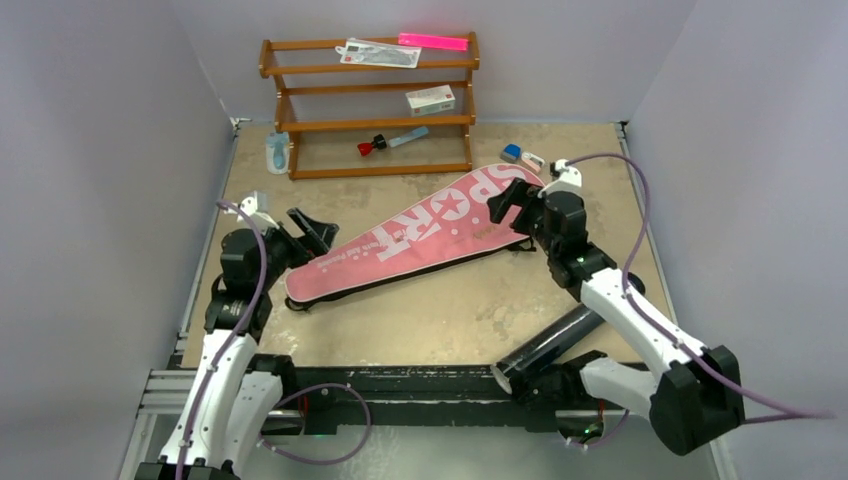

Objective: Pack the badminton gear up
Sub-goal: Place the racket bag at the center of the board, then reset both arms

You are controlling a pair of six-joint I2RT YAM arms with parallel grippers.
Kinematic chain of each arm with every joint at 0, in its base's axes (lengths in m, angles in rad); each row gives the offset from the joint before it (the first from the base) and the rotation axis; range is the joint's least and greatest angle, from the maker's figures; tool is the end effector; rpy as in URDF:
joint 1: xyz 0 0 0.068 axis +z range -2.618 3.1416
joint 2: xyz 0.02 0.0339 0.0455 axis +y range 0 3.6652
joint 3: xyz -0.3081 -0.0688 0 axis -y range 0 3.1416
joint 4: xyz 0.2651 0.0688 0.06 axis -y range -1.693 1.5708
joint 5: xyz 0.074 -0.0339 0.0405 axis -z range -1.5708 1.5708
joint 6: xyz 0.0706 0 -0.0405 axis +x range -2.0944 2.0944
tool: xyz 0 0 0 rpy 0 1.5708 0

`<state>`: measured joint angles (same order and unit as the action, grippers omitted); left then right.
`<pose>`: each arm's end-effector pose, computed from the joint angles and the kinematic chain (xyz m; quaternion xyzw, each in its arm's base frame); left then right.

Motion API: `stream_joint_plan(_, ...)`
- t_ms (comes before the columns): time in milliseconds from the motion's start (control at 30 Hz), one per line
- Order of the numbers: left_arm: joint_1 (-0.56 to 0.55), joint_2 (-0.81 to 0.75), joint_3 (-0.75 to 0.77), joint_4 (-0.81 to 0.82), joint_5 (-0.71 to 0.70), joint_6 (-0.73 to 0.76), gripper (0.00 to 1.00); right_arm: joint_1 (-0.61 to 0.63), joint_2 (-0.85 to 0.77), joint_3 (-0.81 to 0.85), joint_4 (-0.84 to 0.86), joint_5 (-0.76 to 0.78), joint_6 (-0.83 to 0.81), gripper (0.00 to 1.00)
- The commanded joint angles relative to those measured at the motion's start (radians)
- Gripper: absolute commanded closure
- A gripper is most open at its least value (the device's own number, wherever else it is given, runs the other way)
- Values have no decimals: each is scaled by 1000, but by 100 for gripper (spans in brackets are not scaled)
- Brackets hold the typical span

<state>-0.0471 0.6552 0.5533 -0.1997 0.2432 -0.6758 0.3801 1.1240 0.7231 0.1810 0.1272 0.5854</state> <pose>0.1806 -0.0255 0.2916 -0.1788 0.7824 -0.2995 0.5159 0.2772 0.1011 0.3117 0.1193 0.7707 0.2457 0.5757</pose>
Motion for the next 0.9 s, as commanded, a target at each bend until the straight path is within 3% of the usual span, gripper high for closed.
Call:
stream_joint_plan(0, -2, -43, 12, 60, -85, 49, 0, 2, -163, -49, -23, 108, -173, 1)
stream_joint_plan(100, -3, -50, -37, 169, -85, 81, 2, 2, -233, -155, 95, 153, -268, 3)
stream_joint_plan(233, -6, -36, -83, 407, 71, 223, 2, 2, -263, -250, 271, 185, -466, 1)
stream_joint_plan(333, -23, 32, -73, 486, 31, 209, 2, 2, -238, -236, 246, 196, -510, 1)
stream_joint_plan(433, -25, 125, -72, 546, 13, 216, 2, -3, -210, -277, 349, 178, -613, 1)
stream_joint_plan(600, -25, 265, -146, 686, -153, 362, 0, -204, -102, -407, 634, -18, -493, 2)
stream_joint_plan(700, -24, 315, -202, 765, -251, 443, 0, -238, -49, -408, 642, 84, -554, 2)
stream_joint_plan(767, -11, 350, -243, 835, -314, 482, 0, -245, -2, -474, 805, 177, -591, 3)
stream_joint_plan(867, 59, 459, -293, 983, -268, 480, 0, -244, 124, -502, 1031, 140, -734, 5)
